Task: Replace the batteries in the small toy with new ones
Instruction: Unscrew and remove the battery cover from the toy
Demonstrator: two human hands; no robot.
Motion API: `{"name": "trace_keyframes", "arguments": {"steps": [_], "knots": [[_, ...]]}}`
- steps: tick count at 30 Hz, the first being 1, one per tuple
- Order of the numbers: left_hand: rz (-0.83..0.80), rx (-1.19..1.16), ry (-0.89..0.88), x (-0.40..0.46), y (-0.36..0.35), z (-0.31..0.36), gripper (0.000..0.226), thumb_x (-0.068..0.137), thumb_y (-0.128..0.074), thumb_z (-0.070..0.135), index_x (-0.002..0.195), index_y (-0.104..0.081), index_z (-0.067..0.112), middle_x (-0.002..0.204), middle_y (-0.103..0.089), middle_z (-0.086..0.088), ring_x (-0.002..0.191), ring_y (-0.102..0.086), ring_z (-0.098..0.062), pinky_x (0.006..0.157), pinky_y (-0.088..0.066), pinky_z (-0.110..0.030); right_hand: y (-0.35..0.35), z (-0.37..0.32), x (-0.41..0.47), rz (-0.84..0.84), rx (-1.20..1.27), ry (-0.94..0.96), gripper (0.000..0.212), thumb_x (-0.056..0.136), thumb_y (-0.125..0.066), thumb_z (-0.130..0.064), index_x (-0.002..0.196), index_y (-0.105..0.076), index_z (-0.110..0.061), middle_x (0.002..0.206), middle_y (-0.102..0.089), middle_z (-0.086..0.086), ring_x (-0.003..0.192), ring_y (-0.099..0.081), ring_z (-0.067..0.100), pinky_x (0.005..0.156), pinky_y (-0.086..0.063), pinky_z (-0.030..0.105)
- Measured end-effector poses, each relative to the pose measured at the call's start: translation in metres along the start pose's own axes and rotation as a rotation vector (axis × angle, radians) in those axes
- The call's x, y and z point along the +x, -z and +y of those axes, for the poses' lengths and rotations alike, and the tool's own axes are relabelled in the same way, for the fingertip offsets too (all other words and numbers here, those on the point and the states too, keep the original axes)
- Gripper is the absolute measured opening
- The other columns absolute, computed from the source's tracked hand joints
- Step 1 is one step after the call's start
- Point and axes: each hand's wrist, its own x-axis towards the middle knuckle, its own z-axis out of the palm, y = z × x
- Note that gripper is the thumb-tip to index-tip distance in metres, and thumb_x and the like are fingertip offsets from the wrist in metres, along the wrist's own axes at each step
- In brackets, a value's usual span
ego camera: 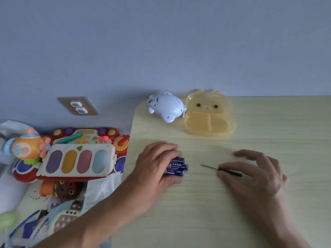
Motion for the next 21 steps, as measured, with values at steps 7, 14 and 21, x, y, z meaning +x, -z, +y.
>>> {"name": "trace_keyframes", "arguments": {"steps": [7,14,21], "knots": [[-0.026,-0.025,0.011,0.003,0.007,0.003,0.073,0.082,-0.049,0.071,0.139,-0.059,0.027,0.145,-0.045,0.023,0.139,-0.027,0.007,0.116,-0.024,-0.017,0.001,0.0,-0.003,0.013,-0.007,0.028,0.017,0.068,-0.086,-0.043,0.074,-0.073,-0.051,0.112,-0.058,-0.026,0.117,-0.043,0.007,0.092,-0.025,0.034],[-0.075,-0.038,0.01,0.005,0.013,0.005,0.086,0.077,-0.051,0.074,0.148,-0.05,0.025,0.139,-0.032,0.031,0.138,-0.02,0.014,0.115,-0.014,-0.008,0.006,-0.002,-0.001,-0.016,-0.039,0.003,0.018,0.061,-0.082,-0.058,0.075,-0.07,-0.058,0.11,-0.053,-0.037,0.11,-0.041,0.001,0.09,-0.027,0.035],[0.078,-0.144,0.021,0.014,0.034,0.001,0.075,0.084,-0.053,0.076,0.141,-0.057,0.026,0.138,-0.045,0.029,0.137,-0.031,0.014,0.109,-0.018,0.0,0.012,-0.005,0.002,-0.026,-0.089,-0.007,0.031,0.058,-0.085,-0.056,0.082,-0.067,-0.063,0.108,-0.057,-0.04,0.105,-0.05,0.007,0.085,-0.038,0.041]]}}
